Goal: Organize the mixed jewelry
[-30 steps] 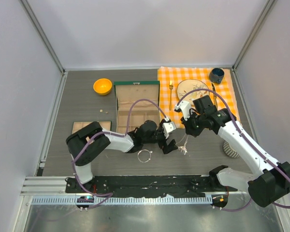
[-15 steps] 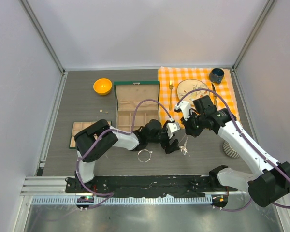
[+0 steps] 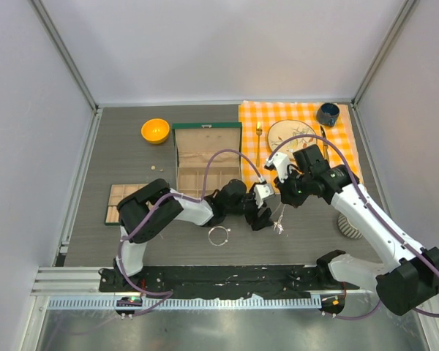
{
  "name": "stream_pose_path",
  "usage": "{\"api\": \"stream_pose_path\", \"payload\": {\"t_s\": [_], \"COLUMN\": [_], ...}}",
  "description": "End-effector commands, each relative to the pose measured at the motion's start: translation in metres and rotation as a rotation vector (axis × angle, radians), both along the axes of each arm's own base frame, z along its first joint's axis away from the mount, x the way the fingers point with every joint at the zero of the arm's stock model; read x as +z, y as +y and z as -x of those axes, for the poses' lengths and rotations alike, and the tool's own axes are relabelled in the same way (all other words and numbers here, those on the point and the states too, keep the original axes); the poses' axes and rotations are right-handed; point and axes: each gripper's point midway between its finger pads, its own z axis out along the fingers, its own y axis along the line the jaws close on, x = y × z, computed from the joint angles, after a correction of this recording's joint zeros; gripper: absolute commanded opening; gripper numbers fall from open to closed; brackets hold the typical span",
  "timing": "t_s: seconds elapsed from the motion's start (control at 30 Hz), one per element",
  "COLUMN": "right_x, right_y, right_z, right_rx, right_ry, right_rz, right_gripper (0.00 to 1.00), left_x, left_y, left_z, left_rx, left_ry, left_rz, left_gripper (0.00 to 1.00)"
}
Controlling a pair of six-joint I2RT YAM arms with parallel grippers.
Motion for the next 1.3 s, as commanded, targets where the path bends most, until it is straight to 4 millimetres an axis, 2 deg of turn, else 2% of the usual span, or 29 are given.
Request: {"api": "stream_pose_path", "payload": {"t_s": [0.0,0.33,0.8,1.27], "right_x": [0.02,0.018,0.022,0.02], "right_y": [0.002,0.003,0.002,0.001], "right_z": [-0.006,-0.005,-0.007,-0.005], "right_rx": [-0.012,-0.006,-0.01,-0.011], "right_ry": [-0.058,-0.053,-0.067,-0.065], "right_rz": [-0.033,-0.032,-0.032,-0.029], "right_gripper": [0.01,0.01,0.01,0.01], "left_x": [0.016,0.015,0.006,0.001], "left_y": [-0.01,-0.014,-0.016,-0.023], "left_z": [-0.013,-0.012,-0.007,-0.007], "left_rx": [0.009,-0.025,-0.058,-0.065], "left_ry": [-0.001,0.024,0.046,0.071], "left_rz": [0.062,0.037,0.017,-0.018], "left_gripper": [0.76,0.59,0.56,0.44]}}
